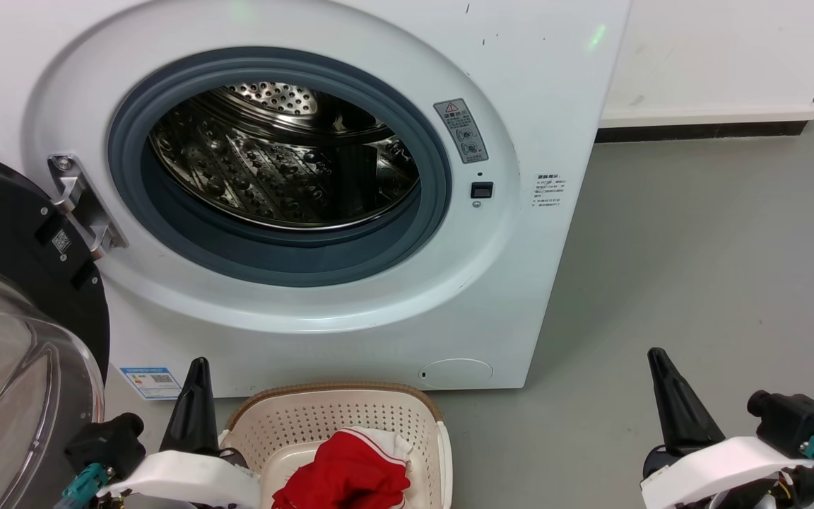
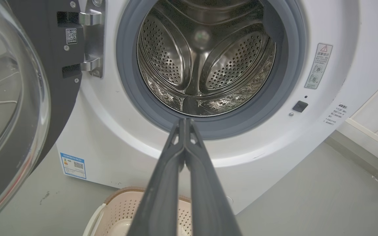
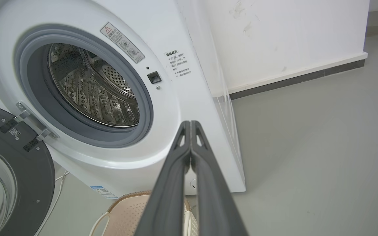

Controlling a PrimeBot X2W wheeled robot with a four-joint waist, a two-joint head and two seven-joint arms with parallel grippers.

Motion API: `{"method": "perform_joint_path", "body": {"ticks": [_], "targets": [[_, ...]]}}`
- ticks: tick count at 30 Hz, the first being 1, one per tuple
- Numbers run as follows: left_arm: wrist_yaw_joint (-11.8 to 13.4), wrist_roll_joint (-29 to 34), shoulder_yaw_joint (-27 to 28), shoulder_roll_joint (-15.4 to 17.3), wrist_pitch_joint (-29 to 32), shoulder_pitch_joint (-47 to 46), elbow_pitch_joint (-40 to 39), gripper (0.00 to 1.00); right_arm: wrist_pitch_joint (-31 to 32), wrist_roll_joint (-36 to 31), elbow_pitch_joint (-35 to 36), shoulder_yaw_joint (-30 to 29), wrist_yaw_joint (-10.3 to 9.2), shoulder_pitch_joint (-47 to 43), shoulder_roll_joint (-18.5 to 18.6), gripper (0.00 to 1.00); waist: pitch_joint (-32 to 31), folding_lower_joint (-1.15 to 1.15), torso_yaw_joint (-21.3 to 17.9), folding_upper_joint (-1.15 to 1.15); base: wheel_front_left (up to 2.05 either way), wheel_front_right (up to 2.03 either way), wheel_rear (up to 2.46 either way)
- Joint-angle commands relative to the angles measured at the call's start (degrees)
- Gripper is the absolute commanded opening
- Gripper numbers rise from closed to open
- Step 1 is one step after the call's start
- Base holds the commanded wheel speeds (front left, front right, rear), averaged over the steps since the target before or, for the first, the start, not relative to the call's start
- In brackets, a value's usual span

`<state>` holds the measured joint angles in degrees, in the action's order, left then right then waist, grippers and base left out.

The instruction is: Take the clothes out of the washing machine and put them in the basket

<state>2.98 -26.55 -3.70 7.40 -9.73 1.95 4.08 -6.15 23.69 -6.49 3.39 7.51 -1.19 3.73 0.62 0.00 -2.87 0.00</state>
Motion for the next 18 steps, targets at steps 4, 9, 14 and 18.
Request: {"method": "perform_joint_path", "body": {"ticks": [4, 9, 14, 18], "targets": [[-1.00, -5.05, 0.66, 0.07, 0.88, -2.14, 0.13, 0.00, 0.53, 5.54, 0.18, -0.39, -0.01, 2.30, 0.61, 0.00, -0.02, 0.00, 0.11, 0.00, 0.00, 0.00, 0.00], [-1.70, -9.82, 1.16, -0.09, 1.84, -2.63, 0.96, 0.00, 1.11, 10.61, -0.37, -0.70, -0.01, 2.64, 0.81, 0.00, -0.04, 0.00, 0.24, 0.00, 0.00, 0.00, 0.00], [-2.42, -14.31, 1.63, -0.26, 2.76, -3.17, 1.64, 0.00, 1.67, 15.39, -0.89, -1.02, -0.01, 3.08, 0.99, 0.00, -0.06, 0.00, 0.37, 0.00, 0.00, 0.00, 0.00], [-2.94, -17.72, 2.00, -0.40, 3.48, -3.45, 2.09, 0.00, 2.13, 19.02, -1.27, -1.30, -0.01, 3.38, 1.09, 0.00, -0.08, 0.00, 0.48, 0.00, 0.00, 0.00, 0.00]]}}
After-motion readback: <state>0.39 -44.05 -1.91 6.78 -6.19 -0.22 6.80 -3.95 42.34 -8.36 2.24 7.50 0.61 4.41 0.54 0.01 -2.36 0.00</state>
